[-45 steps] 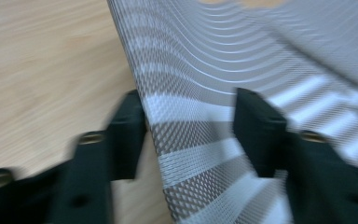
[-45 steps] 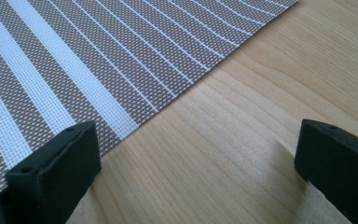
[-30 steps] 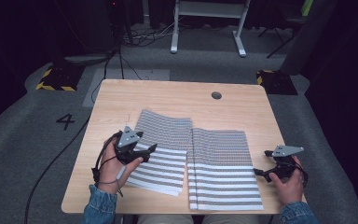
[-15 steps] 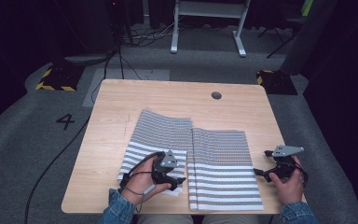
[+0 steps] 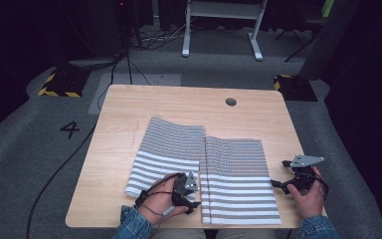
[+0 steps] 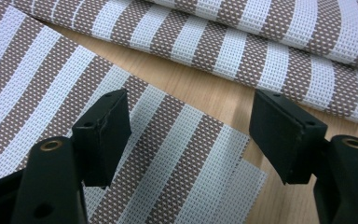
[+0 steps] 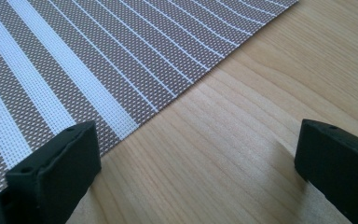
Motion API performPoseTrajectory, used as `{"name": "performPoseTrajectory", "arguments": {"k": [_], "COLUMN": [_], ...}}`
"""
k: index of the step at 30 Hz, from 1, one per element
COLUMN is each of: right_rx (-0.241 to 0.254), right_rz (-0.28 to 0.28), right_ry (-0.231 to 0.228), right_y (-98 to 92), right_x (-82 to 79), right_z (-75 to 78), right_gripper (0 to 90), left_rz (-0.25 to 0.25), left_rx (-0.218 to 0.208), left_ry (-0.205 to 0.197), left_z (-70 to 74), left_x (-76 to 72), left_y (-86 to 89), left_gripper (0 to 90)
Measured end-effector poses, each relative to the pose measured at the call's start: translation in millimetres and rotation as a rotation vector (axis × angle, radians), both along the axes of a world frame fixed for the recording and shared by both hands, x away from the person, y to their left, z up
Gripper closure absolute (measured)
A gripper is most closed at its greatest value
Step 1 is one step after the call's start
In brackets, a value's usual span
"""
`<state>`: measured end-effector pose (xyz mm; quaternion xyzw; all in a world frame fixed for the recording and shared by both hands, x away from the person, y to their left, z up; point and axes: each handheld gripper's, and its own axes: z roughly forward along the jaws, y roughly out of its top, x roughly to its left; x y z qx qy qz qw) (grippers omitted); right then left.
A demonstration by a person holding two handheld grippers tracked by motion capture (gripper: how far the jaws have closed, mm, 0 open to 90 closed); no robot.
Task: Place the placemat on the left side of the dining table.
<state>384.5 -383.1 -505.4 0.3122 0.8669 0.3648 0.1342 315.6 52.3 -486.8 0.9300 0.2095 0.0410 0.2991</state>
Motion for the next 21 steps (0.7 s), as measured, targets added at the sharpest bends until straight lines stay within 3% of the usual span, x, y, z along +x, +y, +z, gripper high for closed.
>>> {"name": "performPoseTrajectory", "arguments": {"k": [5,6,7,8,10,12,13,15,17,19,20,21], "right_rx": [0.001,0.001,0.001,0.001,0.0,0.0,0.0,0.0,0.001,0.0,0.0,0.0], "right_rz": [0.0,0.001,0.001,0.001,0.001,0.0,0.0,0.0,0.0,0.0,0.0,0.0], "right_ry": [0.0,0.0,0.0,0.0,0.0,0.0,0.0,0.0,-0.001,-0.001,-0.002,-0.002], "right_y": [0.0,0.0,0.0,0.0,0.0,0.0,0.0,0.0,0.0,0.0,-0.1,-0.1], "right_x": [0.0,0.0,0.0,0.0,0.0,0.1,0.1,0.0,0.1,0.1,0.1,0.1], "right_z": [0.0,0.0,0.0,0.0,0.0,0.0,0.0,0.0,0.0,0.0,0.1,0.1], "right_gripper": [0.4,0.4,0.4,0.4,0.4,0.4,0.4,0.4,0.4,0.4,0.4,0.4], "left_rz": [0.008,0.013,0.031,0.038,0.051,0.083,0.09,0.127,0.122,0.146,0.137,0.161], "left_rx": [-0.039,-0.044,-0.044,-0.054,-0.079,-0.096,-0.103,-0.109,-0.154,-0.175,-0.193,-0.227], "left_ry": [-0.024,-0.024,-0.024,-0.024,-0.036,-0.025,-0.023,-0.002,-0.001,-0.02,-0.052,-0.051], "left_z": [-1.7,-1.5,-1.2,-1.3,-1.8,-1.7,-1.4,0.6,2.5,6.4,8.8,10.5], "left_x": [2.1,3.1,3.3,4.5,7.7,9.4,10.8,11.1,13.6,13.6,15.4,14.4], "left_y": [6.1,7.5,9.1,10.2,12.1,14.5,16.1,20.0,23.3,27.2,28.9,29.5], "left_gripper": [39.9,48.0,48.0,55.4,58.2,69.7,69.7,78.1,81.9,84.0,84.3,84.3]}}
